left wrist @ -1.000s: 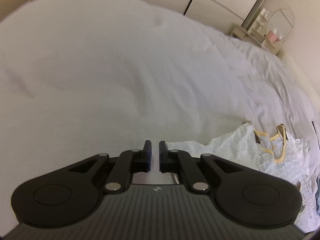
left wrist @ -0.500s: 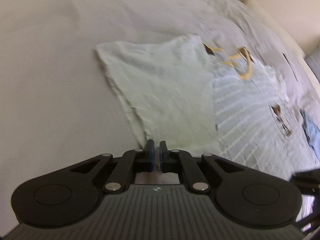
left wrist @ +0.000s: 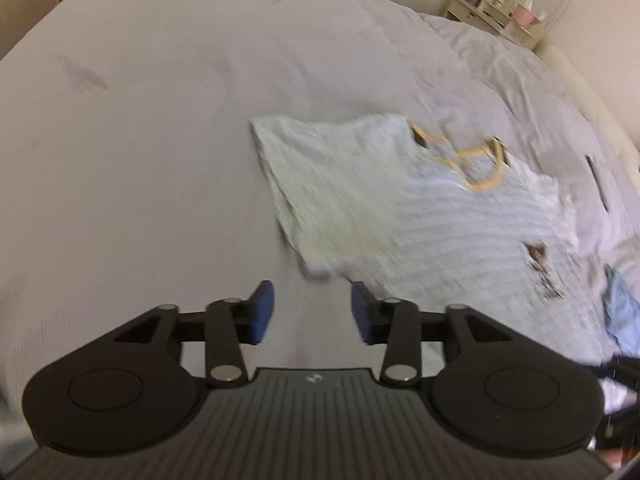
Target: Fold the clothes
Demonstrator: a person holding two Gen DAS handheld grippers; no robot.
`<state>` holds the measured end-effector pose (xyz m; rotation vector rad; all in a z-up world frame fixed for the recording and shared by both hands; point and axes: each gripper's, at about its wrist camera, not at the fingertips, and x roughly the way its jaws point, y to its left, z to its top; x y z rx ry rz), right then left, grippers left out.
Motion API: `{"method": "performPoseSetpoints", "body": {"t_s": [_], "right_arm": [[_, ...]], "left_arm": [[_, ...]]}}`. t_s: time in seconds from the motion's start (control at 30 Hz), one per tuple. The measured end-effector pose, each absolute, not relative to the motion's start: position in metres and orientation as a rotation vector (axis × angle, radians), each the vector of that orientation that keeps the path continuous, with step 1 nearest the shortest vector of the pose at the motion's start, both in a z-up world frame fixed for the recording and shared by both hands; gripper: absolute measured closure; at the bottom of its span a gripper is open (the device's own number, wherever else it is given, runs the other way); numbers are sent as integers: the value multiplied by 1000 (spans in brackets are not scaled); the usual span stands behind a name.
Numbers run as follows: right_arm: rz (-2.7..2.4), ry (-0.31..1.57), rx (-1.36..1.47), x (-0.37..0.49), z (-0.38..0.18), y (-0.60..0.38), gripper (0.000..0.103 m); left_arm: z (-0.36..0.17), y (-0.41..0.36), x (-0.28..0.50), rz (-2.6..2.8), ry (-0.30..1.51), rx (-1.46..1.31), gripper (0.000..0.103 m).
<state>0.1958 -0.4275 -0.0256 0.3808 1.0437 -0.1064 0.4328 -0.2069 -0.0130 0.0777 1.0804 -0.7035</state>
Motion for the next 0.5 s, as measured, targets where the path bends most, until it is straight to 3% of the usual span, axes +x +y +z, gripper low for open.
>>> {"method": "performPoseSetpoints", "body": {"t_s": [0.07, 0.13, 0.3, 0.37, 0.5], "right_arm": [[-149, 1032, 381, 176, -12, -438, 23], [-201, 1027, 388, 150, 1, -451, 15], [-324, 1027, 441, 75, 41, -482, 14], [-365, 1029, 464, 46, 56, -494, 14], [-405, 1031, 480, 4, 79, -506, 14]], "left_arm": [[-1, -208, 407, -720, 1086, 104, 52], [12, -211, 377, -732, 1090, 144, 37], [52, -208, 311, -736, 1077, 200, 11], [68, -202, 285, -731, 1046, 225, 4], [88, -192, 250, -724, 1040, 240, 2]]}}
